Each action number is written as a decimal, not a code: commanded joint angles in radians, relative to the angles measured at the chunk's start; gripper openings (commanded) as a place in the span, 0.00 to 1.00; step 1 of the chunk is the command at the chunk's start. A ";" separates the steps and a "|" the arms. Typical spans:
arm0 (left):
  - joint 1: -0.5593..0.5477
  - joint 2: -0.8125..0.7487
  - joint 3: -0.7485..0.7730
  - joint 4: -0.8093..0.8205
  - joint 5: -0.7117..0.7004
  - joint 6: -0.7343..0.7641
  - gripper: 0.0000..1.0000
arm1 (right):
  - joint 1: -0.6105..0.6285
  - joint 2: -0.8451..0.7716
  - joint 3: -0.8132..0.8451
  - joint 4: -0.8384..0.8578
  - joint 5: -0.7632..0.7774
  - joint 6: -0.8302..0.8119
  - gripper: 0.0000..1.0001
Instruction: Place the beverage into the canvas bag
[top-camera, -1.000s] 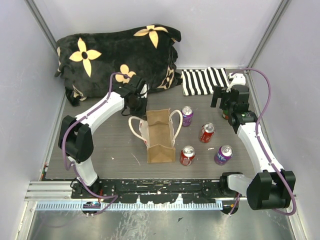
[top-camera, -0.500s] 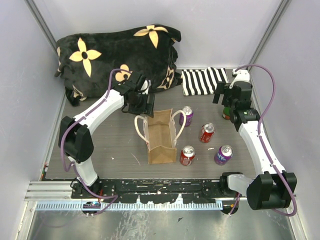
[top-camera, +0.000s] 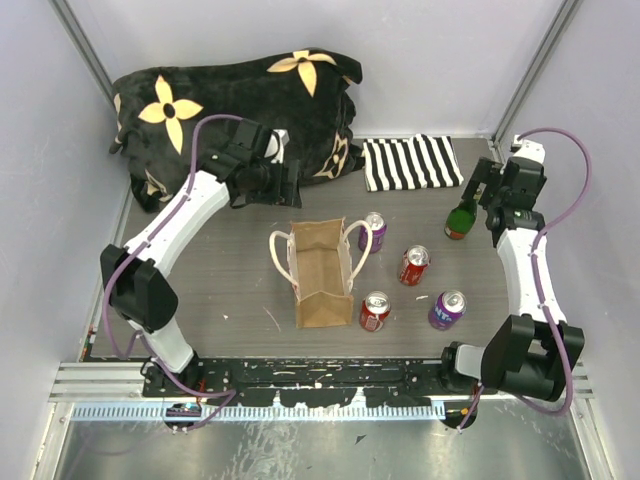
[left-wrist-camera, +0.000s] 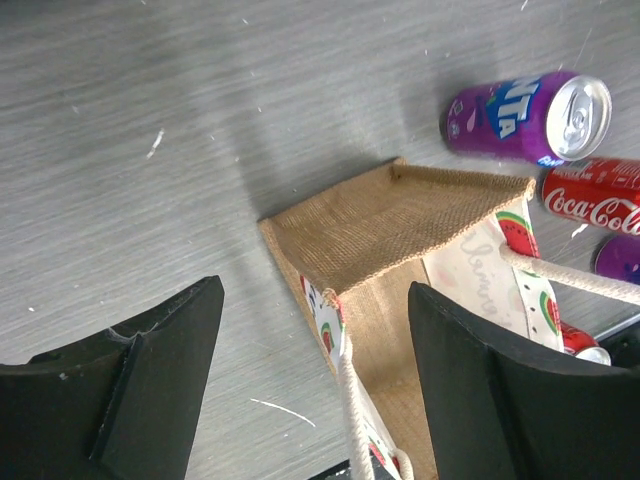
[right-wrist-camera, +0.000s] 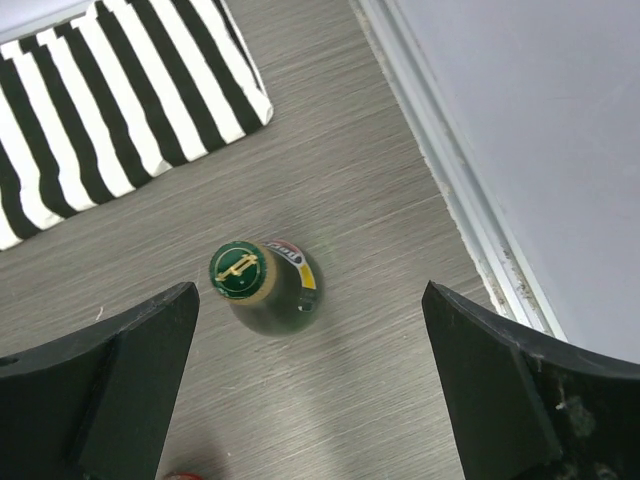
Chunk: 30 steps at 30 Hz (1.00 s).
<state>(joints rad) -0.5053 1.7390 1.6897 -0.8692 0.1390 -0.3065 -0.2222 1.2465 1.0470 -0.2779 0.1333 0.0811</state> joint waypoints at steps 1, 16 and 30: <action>0.031 -0.046 0.026 0.025 0.003 0.015 0.81 | 0.004 0.018 0.033 0.062 -0.067 -0.013 1.00; 0.056 -0.072 -0.010 0.040 0.004 0.020 0.81 | 0.004 0.124 -0.117 0.317 -0.089 -0.028 0.97; 0.056 -0.081 -0.045 0.040 0.011 0.024 0.81 | 0.004 0.192 -0.157 0.477 -0.082 -0.025 0.89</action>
<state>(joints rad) -0.4534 1.6997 1.6623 -0.8497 0.1398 -0.2951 -0.2199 1.4273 0.8822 0.1040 0.0532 0.0582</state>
